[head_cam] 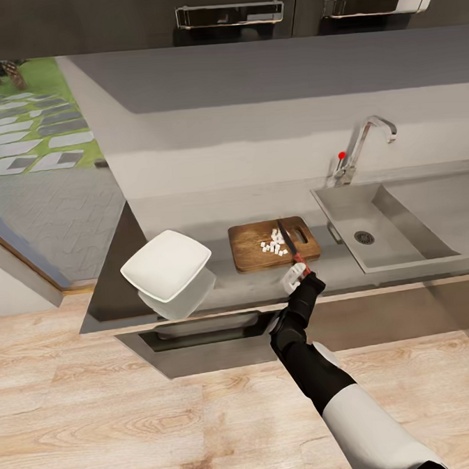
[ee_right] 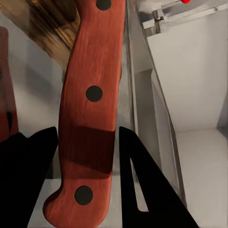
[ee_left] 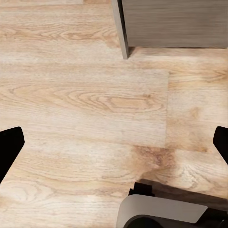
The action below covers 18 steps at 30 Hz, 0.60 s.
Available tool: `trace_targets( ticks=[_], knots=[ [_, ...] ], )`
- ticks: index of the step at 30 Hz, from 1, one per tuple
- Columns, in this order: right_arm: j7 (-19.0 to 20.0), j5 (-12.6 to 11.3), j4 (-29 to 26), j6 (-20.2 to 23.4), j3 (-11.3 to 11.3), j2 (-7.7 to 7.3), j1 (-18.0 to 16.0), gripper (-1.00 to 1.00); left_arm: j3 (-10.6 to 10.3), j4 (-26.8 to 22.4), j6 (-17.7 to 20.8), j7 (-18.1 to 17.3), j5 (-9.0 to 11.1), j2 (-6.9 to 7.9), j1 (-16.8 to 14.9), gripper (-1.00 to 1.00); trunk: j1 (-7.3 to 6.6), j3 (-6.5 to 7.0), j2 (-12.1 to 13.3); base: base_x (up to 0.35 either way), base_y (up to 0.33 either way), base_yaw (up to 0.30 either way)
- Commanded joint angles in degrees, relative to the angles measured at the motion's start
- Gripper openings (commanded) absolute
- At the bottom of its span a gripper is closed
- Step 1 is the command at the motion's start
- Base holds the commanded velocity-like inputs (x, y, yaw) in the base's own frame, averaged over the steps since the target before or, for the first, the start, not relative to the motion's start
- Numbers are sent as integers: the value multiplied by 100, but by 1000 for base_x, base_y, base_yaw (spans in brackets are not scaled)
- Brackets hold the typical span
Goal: In the kitchen, take the Vidalia onion out of the sink, dice it on the chopping board with the paring knife, put the diced onion into the bowl on the countertop, then place both the paring knife and the chopping board into the sink.
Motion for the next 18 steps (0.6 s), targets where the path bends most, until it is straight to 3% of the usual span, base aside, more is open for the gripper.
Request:
trace_targets(
  ticks=[1,18],
  knots=[
    [-8,9,3,29,8,0,-5,-100,28,25,-32,40,-62,3,-10,100,3,-9,-10,0,0,0],
    [-69,37,-117,30,8,0,-5,-100,29,25,-29,40,-62,3,-10,100,3,-9,-10,0,0,0]
  ],
)
